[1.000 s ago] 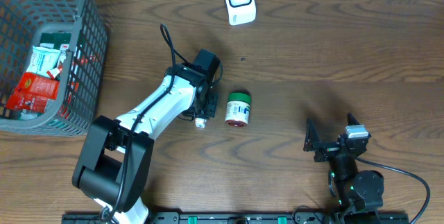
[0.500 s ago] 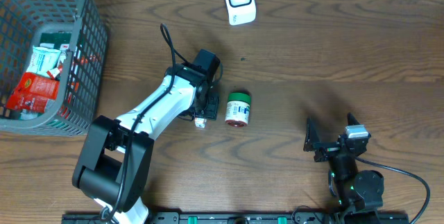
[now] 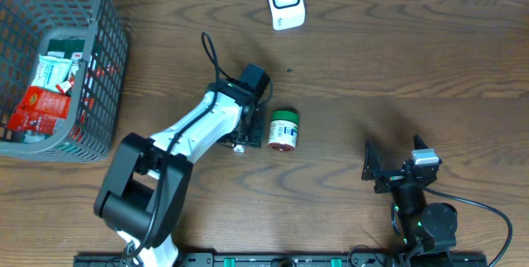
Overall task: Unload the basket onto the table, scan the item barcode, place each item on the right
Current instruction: 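Lower the tissue pack and stand it upright left of the jar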
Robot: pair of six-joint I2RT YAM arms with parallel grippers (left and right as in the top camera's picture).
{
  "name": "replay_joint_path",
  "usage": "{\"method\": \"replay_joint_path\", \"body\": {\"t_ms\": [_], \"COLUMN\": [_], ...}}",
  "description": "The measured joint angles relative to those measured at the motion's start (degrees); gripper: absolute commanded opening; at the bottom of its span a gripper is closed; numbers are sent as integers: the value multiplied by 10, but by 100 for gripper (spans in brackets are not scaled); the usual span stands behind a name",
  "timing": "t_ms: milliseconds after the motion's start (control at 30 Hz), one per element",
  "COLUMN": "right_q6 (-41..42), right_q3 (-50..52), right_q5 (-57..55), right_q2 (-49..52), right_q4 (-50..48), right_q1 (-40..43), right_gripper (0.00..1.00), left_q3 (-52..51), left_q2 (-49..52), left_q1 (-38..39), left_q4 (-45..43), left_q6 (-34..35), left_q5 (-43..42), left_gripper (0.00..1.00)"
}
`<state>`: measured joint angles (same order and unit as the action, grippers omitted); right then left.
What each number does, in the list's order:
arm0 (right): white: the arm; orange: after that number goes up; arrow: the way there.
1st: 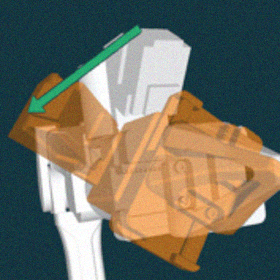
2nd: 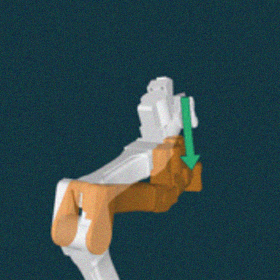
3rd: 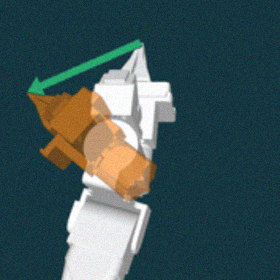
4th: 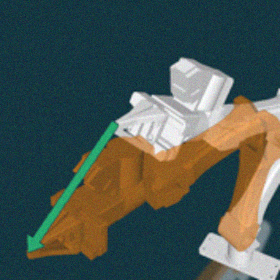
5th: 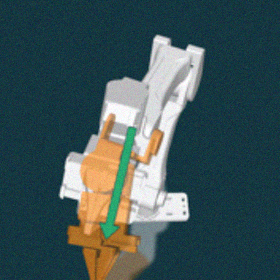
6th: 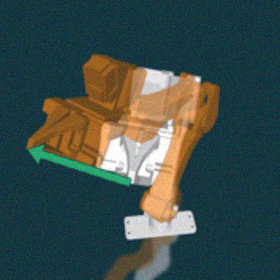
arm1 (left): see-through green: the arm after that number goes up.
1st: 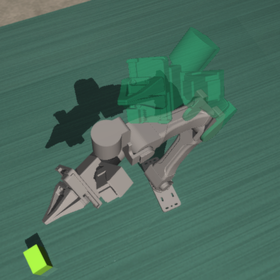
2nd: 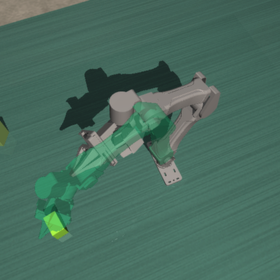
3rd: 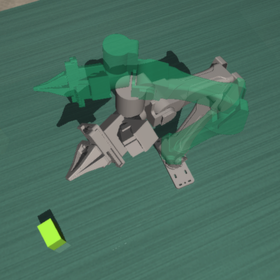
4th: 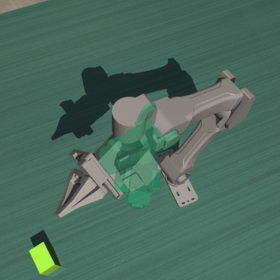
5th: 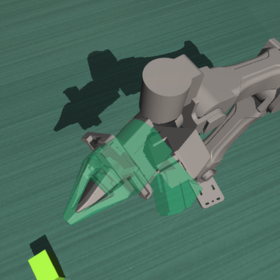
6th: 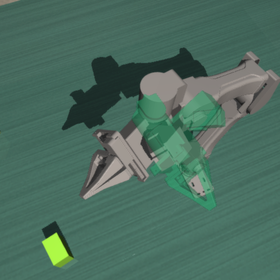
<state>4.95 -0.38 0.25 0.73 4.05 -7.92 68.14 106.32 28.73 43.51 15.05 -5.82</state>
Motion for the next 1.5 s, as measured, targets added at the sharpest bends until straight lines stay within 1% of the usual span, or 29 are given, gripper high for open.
{"method": "replay_joint_path", "body": {"t_ms": [67, 367, 667, 1000, 1067, 1167, 1367, 1467, 1500], "right_q6": [0, 0, 0, 0, 0, 0, 0, 0, 0], "right_q3": [0, 0, 0, 0, 0, 0, 0, 0, 0], "right_q5": [0, 0, 0, 0, 0, 0, 0, 0, 0], "right_q2": [0, 0, 0, 0, 0, 0, 0, 0, 0], "right_q4": [0, 0, 0, 0, 0, 0, 0, 0, 0], "right_q1": [0, 0, 0, 0, 0, 0, 0, 0, 0], "right_gripper": [99, 99, 99, 99, 99, 99, 99, 99, 99], "left_q3": [0, 0, 0, 0, 0, 0, 0, 0, 0], "left_q2": [8, 12, 12, 12, 12, 12, 12, 12, 12], "left_q1": [1, 1, 3, 3, 3, 3, 3, 3, 3], "left_q4": [-3, -29, -54, -54, -54, -53, -49, -47, -47], "left_q6": [0, 30, 67, 119, 123, 130, 138, 146, 148], "left_q5": [2, -1, -3, -3, -3, -5, -11, -13, -14], "left_gripper": [42, 42, 40, 40, 41, 46, 46, 44, 40]}}
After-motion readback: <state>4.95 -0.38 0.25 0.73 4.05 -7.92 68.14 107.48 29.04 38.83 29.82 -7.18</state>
